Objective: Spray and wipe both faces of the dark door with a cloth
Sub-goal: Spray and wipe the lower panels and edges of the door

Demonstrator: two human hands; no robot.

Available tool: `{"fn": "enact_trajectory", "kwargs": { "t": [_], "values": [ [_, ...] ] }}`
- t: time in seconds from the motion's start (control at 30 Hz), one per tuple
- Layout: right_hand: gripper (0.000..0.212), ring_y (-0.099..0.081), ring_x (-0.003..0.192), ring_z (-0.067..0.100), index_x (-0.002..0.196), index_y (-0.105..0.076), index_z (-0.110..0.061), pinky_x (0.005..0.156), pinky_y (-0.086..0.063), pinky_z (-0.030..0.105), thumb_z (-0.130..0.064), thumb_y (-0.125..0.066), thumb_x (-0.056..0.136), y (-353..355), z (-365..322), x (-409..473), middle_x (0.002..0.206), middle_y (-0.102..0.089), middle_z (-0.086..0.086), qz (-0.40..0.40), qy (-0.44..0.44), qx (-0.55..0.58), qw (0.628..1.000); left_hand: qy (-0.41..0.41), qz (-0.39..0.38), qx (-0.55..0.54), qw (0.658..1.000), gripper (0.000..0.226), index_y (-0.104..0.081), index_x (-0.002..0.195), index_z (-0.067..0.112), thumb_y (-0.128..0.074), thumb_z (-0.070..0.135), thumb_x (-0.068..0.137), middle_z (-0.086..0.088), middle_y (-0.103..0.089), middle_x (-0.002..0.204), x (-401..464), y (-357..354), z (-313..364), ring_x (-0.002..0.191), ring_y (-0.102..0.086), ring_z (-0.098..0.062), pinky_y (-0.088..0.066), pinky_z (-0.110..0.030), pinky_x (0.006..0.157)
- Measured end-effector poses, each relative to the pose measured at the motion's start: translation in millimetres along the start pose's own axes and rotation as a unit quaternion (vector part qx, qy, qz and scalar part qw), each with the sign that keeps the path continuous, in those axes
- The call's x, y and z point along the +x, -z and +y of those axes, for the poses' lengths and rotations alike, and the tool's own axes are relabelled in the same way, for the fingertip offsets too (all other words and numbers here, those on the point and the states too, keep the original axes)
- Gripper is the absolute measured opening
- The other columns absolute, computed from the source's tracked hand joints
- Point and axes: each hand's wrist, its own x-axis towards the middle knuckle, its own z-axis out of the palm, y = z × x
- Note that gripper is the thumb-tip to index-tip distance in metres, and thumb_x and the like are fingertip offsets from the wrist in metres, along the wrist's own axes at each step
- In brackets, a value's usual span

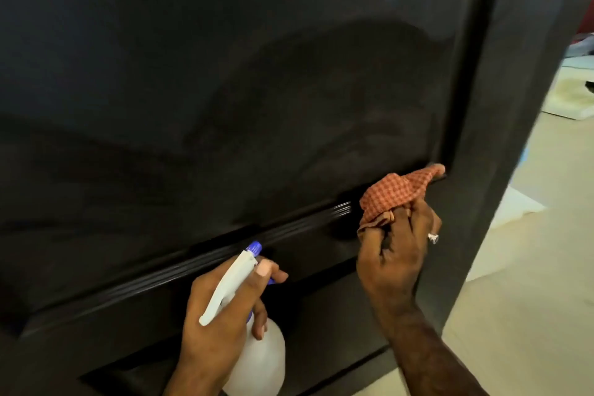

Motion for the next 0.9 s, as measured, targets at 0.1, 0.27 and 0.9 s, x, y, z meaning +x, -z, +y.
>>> {"fn": "enact_trajectory", "kwargs": {
  "t": [0.1, 0.27, 0.9],
  "values": [
    [0.032, -0.050, 0.119, 0.046, 0.107, -0.072, 0.009, 0.105, -0.047, 0.049, -0.010, -0.057, 0.087, -11, -39, -37, 0.136, -0.057, 0.028, -0.034, 0.008, -0.020, 0.999, -0.004, 0.031, 0.005, 1.000, 0.024, -0.081, 0.092, 0.009, -0.073, 0.032, 0.096, -0.013, -0.080, 0.091, -15, 51, -1, 0.039, -0.053, -0.033, -0.050, -0.041, 0.049],
    [0.027, -0.050, 0.115, 0.046, 0.093, -0.075, 0.005, 0.095, -0.050, 0.057, -0.016, -0.060, 0.086, -39, -115, -92, 0.132, -0.055, 0.026, -0.084, 0.114, -0.002, 0.990, 0.004, 0.096, 0.008, 0.995, 0.020, -0.082, 0.083, 0.023, -0.068, 0.035, 0.092, -0.009, -0.080, 0.087, -46, 131, -3, 0.040, -0.052, -0.034, -0.050, -0.040, 0.048],
    [0.028, -0.050, 0.119, 0.059, 0.104, -0.073, 0.007, 0.106, -0.044, 0.066, -0.018, -0.071, 0.091, -33, -100, -87, 0.130, -0.054, 0.036, -0.086, 0.166, 0.011, 0.982, -0.005, 0.215, -0.030, 0.976, 0.038, -0.078, 0.097, 0.006, -0.067, 0.041, 0.089, -0.013, -0.079, 0.090, -88, 152, 21, 0.044, -0.054, -0.026, -0.049, -0.033, 0.047]
  ]
}}
